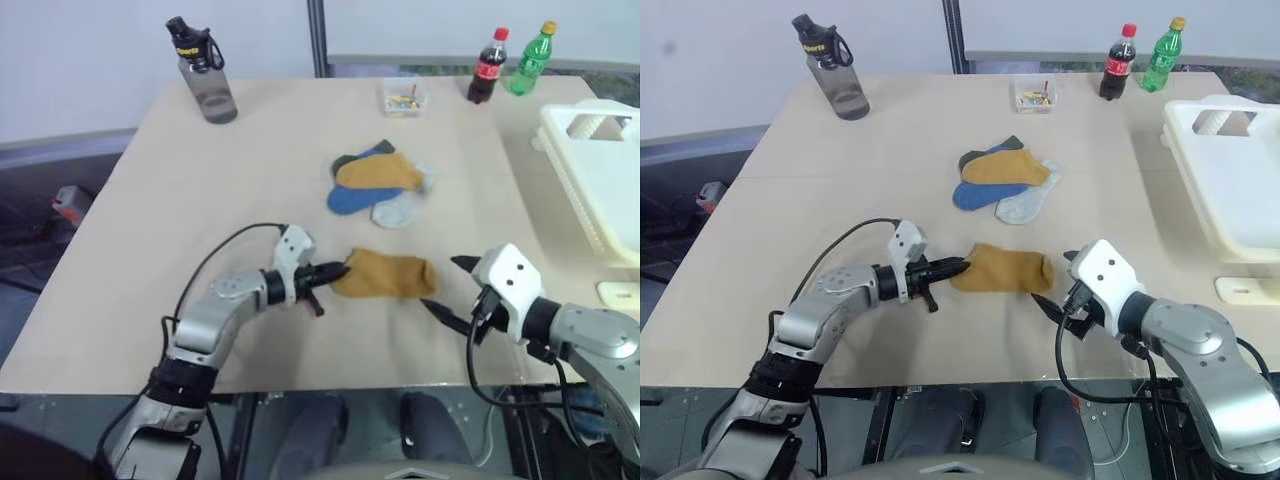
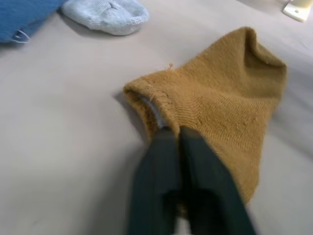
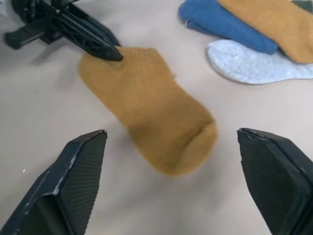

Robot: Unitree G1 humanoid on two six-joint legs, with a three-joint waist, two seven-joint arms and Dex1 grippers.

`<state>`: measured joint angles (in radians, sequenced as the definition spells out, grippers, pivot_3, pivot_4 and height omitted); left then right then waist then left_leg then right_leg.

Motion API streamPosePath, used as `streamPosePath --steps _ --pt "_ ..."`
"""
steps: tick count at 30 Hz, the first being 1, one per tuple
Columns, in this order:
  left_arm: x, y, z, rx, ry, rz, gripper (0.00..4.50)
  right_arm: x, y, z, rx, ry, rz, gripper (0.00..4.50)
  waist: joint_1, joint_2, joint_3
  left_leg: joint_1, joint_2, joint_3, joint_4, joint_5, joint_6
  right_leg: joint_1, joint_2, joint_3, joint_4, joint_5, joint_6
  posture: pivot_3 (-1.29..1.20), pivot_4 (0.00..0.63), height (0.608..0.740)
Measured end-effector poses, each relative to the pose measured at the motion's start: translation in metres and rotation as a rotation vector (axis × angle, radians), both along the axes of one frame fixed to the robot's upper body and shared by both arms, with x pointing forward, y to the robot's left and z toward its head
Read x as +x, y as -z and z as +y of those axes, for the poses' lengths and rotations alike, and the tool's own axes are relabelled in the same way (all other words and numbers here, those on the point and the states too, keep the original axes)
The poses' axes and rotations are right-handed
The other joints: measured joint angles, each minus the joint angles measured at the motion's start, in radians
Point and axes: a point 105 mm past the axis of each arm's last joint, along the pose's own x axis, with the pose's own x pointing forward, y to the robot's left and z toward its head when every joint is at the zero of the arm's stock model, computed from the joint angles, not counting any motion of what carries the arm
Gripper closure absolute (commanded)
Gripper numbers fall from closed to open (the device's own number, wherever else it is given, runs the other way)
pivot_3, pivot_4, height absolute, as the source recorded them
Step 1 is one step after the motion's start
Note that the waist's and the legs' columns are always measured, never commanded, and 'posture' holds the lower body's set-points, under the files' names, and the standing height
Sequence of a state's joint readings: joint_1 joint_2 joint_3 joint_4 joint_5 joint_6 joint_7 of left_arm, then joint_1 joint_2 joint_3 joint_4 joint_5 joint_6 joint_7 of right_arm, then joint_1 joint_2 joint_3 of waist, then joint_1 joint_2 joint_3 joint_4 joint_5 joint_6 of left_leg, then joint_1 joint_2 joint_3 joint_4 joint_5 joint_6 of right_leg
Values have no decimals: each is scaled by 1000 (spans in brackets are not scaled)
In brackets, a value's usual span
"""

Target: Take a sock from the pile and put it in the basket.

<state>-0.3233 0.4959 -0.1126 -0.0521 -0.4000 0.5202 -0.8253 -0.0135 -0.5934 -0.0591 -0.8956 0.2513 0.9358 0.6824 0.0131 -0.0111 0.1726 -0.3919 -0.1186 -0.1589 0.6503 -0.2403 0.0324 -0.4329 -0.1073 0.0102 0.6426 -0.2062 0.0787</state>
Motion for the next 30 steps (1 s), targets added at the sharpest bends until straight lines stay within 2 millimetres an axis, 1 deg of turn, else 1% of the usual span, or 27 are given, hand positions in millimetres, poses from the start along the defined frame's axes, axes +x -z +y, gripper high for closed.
streamPosePath --steps 1,3,5,6,7,8,10,11,12,13,14,15,16,18,19,21,22,23,24,25,26,27,28,29,30 --pt "-1 -2 6 12 -7 2 4419 0 0 1 5 -4 -1 0 -2 0 0 0 0 0 0 0 0 0 0 0 0 0 0 0 150 740" --pt "-5 -12 39 75 -40 15 4419 -3 0 0 21 -6 0 0 -7 -1 1 0 1 0 -1 0 0 -1 1 0 0 0 0 0 150 740" --pt "-10 -26 61 77 -33 56 4419 -3 -1 -2 23 -5 -7 0 -6 -1 1 0 1 0 -1 0 1 -1 2 0 0 0 0 0 150 740" --pt "-15 -43 75 62 -10 89 4419 -4 -2 -3 23 -7 -12 0 -6 0 1 0 1 1 -1 -1 1 -1 2 0 0 0 0 0 150 740" --pt "-19 -54 80 54 15 106 4419 -4 -2 -3 27 -6 -13 0 -2 -1 1 0 1 0 0 -1 1 0 2 0 0 0 0 0 150 740" --pt "-25 -73 87 53 60 140 4419 -5 -2 -3 34 -11 -14 0 0 -2 2 0 1 -1 0 -1 1 0 2 -1 0 0 0 0 150 740" --pt "-28 -97 92 71 89 138 4419 -6 -2 -3 42 -8 -12 0 2 -4 3 -1 1 -2 0 -1 1 0 1 -3 0 0 0 0 150 740" --pt "-32 -115 92 100 116 128 4419 -6 -2 -6 47 3 -15 0 2 -4 3 -1 0 -2 0 -1 1 1 1 -3 0 0 1 0 150 740" --pt "-35 -127 87 117 145 115 4419 -6 -3 -9 49 17 -18 0 1 -4 3 0 0 0 0 -1 1 1 1 -1 0 0 0 0 150 740" --pt "-37 -131 82 126 166 111 4419 -6 -3 -11 49 26 -22 0 1 -4 3 1 0 0 0 -1 1 1 1 0 0 0 0 0 150 740" --pt "-38 -133 73 139 194 128 4419 -6 -4 -13 50 39 -26 0 1 -4 3 1 0 0 0 -1 1 1 1 0 0 0 0 0 150 740" --pt "-35 -130 61 139 211 146 4419 -6 -4 -17 46 54 -27 0 2 -4 3 1 0 0 0 -1 1 1 1 0 0 0 0 0 150 740" --pt "-30 -121 45 132 228 170 4419 -5 -4 -20 39 69 -30 0 4 -3 2 1 0 0 0 -1 1 2 1 0 0 0 0 0 150 740" --pt "-26 -101 26 144 245 215 4419 -6 -5 -23 36 89 -36 0 1 -4 3 1 0 0 0 0 0 2 1 0 0 0 0 0 150 740" --pt "-24 -84 11 169 253 240 4419 -6 -5 -26 37 107 -36 0 1 -4 3 1 0 1 1 0 -1 1 1 1 0 0 0 0 150 740" --pt "-22 -65 -8 190 265 259 4419 -7 -6 -28 36 123 -37 0 0 -5 3 0 0 2 1 1 -1 1 1 3 0 0 1 0 150 740" --pt "-20 -54 -21 200 265 265 4419 -9 -6 -29 35 130 -37 0 0 -5 3 0 0 2 1 1 -1 1 1 3 0 0 1 0 150 740" --pt "-16 -35 -45 211 258 277 4419 -11 -7 -31 30 145 -42 0 -1 -7 4 -1 1 3 1 1 -2 0 1 4 0 0 1 0 150 740" --pt "-9 -25 -64 192 234 280 4419 -15 -7 -33 23 164 -39 0 1 -7 4 -1 1 3 2 1 -2 0 1 4 0 0 1 0 150 740" --pt "-7 -22 -73 179 228 281 4419 -17 -6 -33 23 170 -37 0 1 -7 4 -1 0 3 2 1 -2 -1 1 4 0 1 1 0 150 740" --pt "-7 -20 -80 166 231 284 4156 -18 -6 -34 25 175 -33 0 2 -7 4 -1 0 3 2 1 -2 -1 1 4 0 0 1 0 150 740" --pt "-9 -20 -93 138 250 291 3855 -21 -6 -34 29 184 -31 0 2 -7 4 -1 0 4 2 1 -2 -1 1 4 0 1 1 0 150 740" --pt "-11 -22 -102 117 269 290 3670 -22 -5 -35 33 190 -28 0 2 -7 4 -1 0 4 2 1 -2 -1 1 4 0 0 1 0 150 740" --pt "-13 -24 -110 100 286 288 3295 -22 -4 -36 39 199 -21 0 1 -7 4 -1 0 4 2 1 -2 -1 1 4 0 1 1 0 150 740" --pt "-15 -27 -116 83 302 289 3026 -24 -3 -36 46 207 -10 0 1 -6 4 -1 0 4 2 1 -2 0 1 5 0 1 1 0 150 740"
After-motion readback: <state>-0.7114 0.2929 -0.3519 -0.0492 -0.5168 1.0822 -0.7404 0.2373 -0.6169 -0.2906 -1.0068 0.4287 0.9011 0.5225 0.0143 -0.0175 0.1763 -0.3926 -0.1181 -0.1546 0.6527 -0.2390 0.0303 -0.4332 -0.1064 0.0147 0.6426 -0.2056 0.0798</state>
